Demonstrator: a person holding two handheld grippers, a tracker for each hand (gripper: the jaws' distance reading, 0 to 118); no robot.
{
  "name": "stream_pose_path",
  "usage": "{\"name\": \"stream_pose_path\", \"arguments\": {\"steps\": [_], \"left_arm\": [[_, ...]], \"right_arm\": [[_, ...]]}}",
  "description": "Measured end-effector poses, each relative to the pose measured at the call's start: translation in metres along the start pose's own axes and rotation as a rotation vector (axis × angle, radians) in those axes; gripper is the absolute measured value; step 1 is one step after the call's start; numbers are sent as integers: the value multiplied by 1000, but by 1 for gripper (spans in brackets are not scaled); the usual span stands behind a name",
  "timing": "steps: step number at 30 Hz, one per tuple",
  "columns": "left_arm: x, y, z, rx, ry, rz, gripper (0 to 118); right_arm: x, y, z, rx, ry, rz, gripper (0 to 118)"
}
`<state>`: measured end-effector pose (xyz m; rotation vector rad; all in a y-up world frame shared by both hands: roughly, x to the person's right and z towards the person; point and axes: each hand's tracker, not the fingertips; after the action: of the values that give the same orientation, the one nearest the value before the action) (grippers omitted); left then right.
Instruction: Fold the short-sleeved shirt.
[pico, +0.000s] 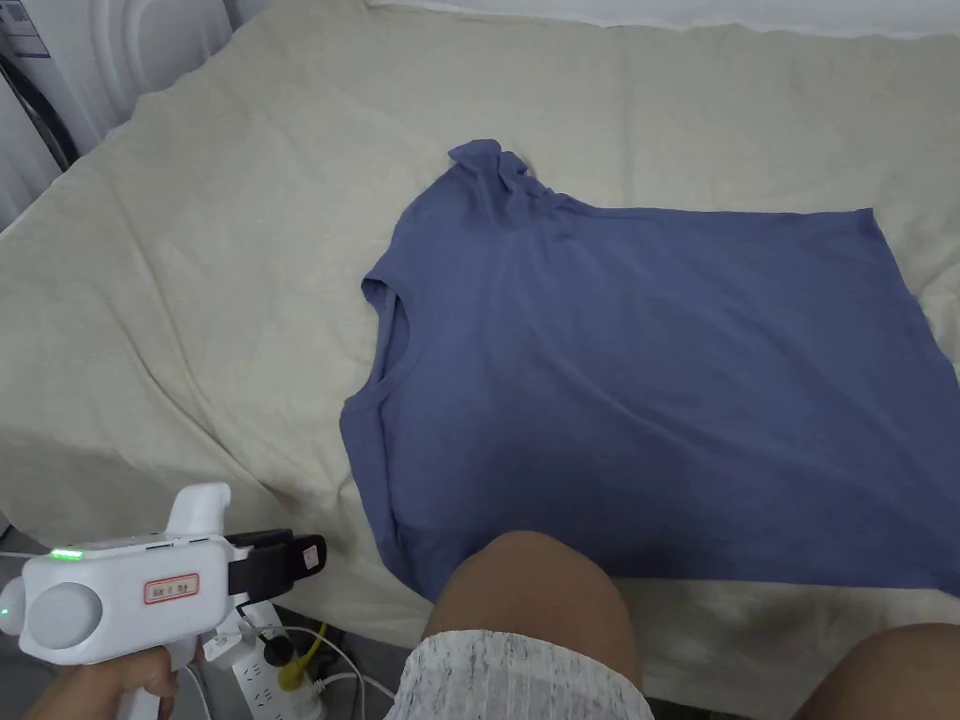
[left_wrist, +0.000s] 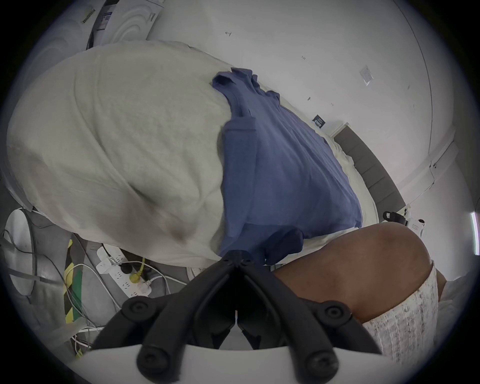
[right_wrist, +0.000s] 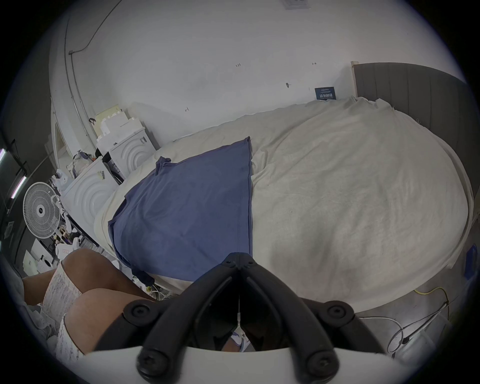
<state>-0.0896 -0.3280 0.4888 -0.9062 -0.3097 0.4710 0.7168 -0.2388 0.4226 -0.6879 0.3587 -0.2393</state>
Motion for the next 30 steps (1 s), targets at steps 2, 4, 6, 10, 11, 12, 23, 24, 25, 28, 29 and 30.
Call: {"name": "stream_pose_path", "arguments": {"steps": [2,4,6,10,11,12,23,24,25,28,29,30], "left_arm": [[6,3,-12,-17,-8,-11,0],[6,5,-24,-3,39,-45,0],[-7,10,-37,-32,-7,-5,0],[-6,19,-54,-18,32,-32,22],[-6,21,-58,-14,35,-37,36],[-5,24,-59,-1,55,-68,36],[7,43,-75,15,46,-56,51],[9,44,-75,13,50,-60,51],[12,42,-76,10,63,-74,50],[9,43,-75,12,65,-49,41],[9,44,-75,14,78,-50,31],[9,43,-75,20,94,-58,20]], "right_arm": [[1,2,0,1,-4,3,1],[0,3,0,2,-3,1,1],[0,4,0,2,-9,5,1],[3,5,-1,3,-11,0,1],[3,6,-1,3,-14,1,1],[3,6,-1,2,-17,1,1],[4,8,-12,5,-8,-26,1],[2,8,-13,3,-6,-23,1],[1,9,-15,-1,-1,-19,1],[-1,11,-19,-5,7,-11,1],[-2,11,-20,-5,10,-11,1],[-3,12,-21,-2,13,-10,1]]}}
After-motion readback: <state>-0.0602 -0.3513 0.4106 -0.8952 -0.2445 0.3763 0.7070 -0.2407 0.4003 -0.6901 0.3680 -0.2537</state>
